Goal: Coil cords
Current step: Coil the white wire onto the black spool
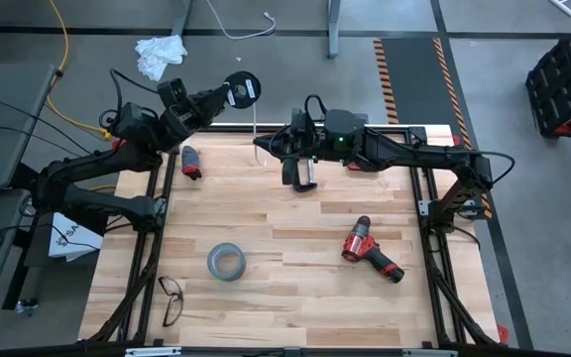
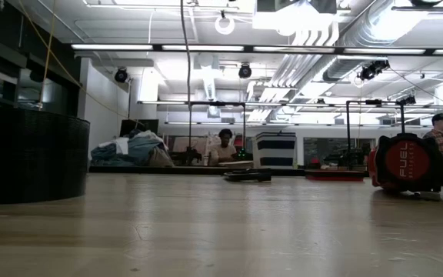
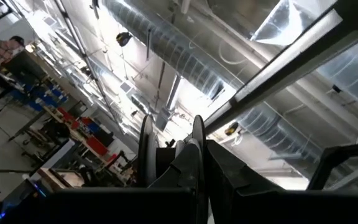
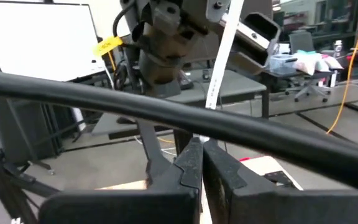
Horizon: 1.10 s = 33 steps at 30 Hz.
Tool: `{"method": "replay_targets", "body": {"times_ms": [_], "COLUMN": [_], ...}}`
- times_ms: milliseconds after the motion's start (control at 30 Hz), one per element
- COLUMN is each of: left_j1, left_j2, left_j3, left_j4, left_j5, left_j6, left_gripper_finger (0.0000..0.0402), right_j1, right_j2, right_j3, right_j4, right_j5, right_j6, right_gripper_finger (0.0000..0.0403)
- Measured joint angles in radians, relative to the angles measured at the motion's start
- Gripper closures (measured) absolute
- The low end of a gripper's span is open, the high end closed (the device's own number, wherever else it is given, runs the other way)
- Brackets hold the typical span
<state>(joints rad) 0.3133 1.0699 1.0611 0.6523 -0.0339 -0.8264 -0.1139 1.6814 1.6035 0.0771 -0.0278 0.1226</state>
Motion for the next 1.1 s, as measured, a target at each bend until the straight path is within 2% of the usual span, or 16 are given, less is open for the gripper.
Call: {"method": "replay_targets", "body": {"times_ms": [100,400,1100], "left_j1": [-0.009,-0.026,-0.034], "left_j2": [0.004,0.011,0.018], "left_j3": [0.000,0.003,0.086], "left_j4": [0.007,0.107,0.071], "left_j5": [-0.012,-0.042,-0.024], "left_j6": [-0.001,-0.001,0.061], "left_gripper_finger": [0.0398,0.0398,0.0398], "right_j1": [0.000,-0.003,-0.004], "right_j2": [0.000,0.003,0.002], "right_j3": [0.000,-0.003,-0.002], "right_j4": [0.000,-0.010,-0.036], "right_j5": [0.001,0.019,0.025], "right_j6": [0.000,0.008,-0.045], "right_gripper_finger": [0.0391,0.0325,0.0322]}}
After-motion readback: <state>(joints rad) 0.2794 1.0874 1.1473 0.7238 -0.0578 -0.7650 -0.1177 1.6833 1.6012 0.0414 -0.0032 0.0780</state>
